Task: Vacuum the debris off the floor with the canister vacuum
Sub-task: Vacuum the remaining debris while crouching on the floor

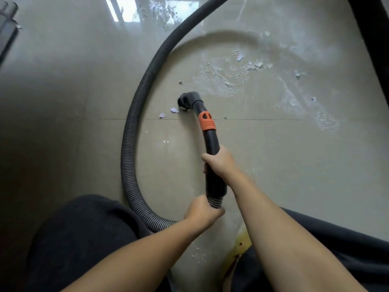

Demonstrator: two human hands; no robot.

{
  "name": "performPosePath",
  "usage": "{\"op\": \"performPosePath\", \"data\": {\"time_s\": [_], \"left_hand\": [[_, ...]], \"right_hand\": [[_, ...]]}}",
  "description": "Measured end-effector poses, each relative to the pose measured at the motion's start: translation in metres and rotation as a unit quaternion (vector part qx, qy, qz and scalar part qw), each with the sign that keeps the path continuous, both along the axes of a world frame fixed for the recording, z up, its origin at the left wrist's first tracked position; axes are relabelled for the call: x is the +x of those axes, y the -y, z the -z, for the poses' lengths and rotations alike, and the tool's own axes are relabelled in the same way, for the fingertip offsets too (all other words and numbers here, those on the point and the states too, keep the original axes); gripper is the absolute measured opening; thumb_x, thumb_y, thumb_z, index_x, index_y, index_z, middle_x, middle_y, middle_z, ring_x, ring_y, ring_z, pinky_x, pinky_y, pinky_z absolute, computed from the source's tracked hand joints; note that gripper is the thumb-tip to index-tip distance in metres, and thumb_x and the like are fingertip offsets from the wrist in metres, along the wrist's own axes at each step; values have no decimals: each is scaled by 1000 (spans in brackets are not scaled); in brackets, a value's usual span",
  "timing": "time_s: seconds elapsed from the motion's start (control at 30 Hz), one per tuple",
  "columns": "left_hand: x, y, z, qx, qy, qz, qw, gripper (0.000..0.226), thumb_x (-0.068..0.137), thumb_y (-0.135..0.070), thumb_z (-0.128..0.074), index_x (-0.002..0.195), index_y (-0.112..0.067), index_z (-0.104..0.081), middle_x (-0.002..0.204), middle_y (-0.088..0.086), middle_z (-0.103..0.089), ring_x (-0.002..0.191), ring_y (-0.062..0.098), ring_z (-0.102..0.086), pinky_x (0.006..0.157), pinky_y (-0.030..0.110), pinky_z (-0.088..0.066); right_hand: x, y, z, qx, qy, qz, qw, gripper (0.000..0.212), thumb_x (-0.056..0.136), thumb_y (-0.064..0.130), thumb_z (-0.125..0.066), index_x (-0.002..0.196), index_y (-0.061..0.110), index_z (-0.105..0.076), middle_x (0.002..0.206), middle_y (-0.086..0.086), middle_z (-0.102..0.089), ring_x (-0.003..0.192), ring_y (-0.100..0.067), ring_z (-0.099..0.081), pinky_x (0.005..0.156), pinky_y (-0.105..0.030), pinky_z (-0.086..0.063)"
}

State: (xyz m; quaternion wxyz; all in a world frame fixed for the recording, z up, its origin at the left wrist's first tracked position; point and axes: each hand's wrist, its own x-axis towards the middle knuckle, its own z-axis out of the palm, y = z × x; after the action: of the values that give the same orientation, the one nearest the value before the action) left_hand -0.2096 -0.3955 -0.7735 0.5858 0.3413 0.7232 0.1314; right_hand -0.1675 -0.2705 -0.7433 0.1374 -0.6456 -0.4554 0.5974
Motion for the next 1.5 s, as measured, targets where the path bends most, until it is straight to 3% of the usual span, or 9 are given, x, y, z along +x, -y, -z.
{"op": "performPosePath", "data": {"time_s": [0.17, 0.3, 0.4, 0.77, 0.87, 1.0, 1.13, 1.3, 1.5], "left_hand": [[12, -8, -4, -9, 41, -68, 997, 22, 58, -36, -62, 69, -21, -51, 69, 6, -60, 69, 29, -63, 64, 41, -54], [27, 12, -13, -5, 117, -82, 990, 18, 77, -22, -69, 75, -20, -51, 68, 0, -57, 59, 13, -55, 55, 25, -47], [30, 19, -12, -33, 133, -130, 982, 17, 79, -17, -68, 75, -15, -51, 67, 4, -58, 55, 14, -54, 54, 28, -47], [15, -51, -4, 32, 86, -46, 995, 10, 75, -20, -62, 72, -19, -53, 64, 1, -60, 54, 16, -57, 54, 24, -47], [17, -55, -5, 38, 28, -61, 997, 13, 72, -24, -62, 67, -19, -52, 64, 4, -60, 55, 19, -56, 54, 26, -43], [14, -70, -7, 11, 48, -161, 986, 18, 80, -17, -67, 74, -13, -51, 63, 7, -57, 52, 19, -52, 52, 26, -44], [8, -109, -16, -21, 40, -105, 993, 12, 79, -14, -64, 76, -11, -53, 67, 9, -59, 57, 22, -57, 58, 31, -50], [38, -154, -41, -15, 69, -31, 997, 17, 81, -11, -64, 74, -13, -49, 67, 7, -56, 55, 18, -55, 54, 26, -49], [36, -166, -32, 5, 49, -121, 991, 17, 78, -13, -66, 70, -13, -51, 64, 6, -58, 53, 19, -55, 54, 26, -47]], "right_hand": [[8, -8, -10, 63, 36, -61, 995, 19, 74, 9, -59, 81, 18, -44, 58, -7, -60, 49, -24, -64, 58, -34, -55], [14, 5, -27, 4, 8, -161, 987, 20, 77, 4, -57, 82, 17, -43, 59, -10, -59, 46, -21, -61, 48, -24, -49], [1, 12, -22, -40, 0, -215, 976, 21, 80, 0, -55, 86, 15, -42, 60, -10, -57, 45, -20, -59, 47, -24, -48], [24, -53, -6, 63, 105, 68, 990, 24, 77, 12, -57, 99, 5, -52, 68, -9, -62, 51, -23, -66, 50, -26, -50], [13, -57, -10, 62, 76, 7, 995, 20, 77, 12, -57, 95, 9, -49, 68, -11, -62, 48, -22, -64, 46, -23, -47], [-21, -73, -13, 26, 53, -139, 989, 18, 79, 13, -59, 93, 11, -47, 68, -8, -62, 49, -21, -63, 49, -23, -49], [-8, -110, -6, 9, 75, -61, 995, 29, 76, 18, -59, 103, 9, -51, 87, -13, -69, 60, -25, -68, 52, -26, -52], [46, -150, -11, 31, 118, 66, 990, 41, 69, 25, -59, 106, 10, -52, 97, -13, -69, 80, -33, -69, 75, -43, -59], [18, -168, -26, 53, 44, -53, 996, 23, 72, 14, -59, 94, 10, -50, 70, -12, -63, 51, -26, -64, 53, -32, -55]]}}
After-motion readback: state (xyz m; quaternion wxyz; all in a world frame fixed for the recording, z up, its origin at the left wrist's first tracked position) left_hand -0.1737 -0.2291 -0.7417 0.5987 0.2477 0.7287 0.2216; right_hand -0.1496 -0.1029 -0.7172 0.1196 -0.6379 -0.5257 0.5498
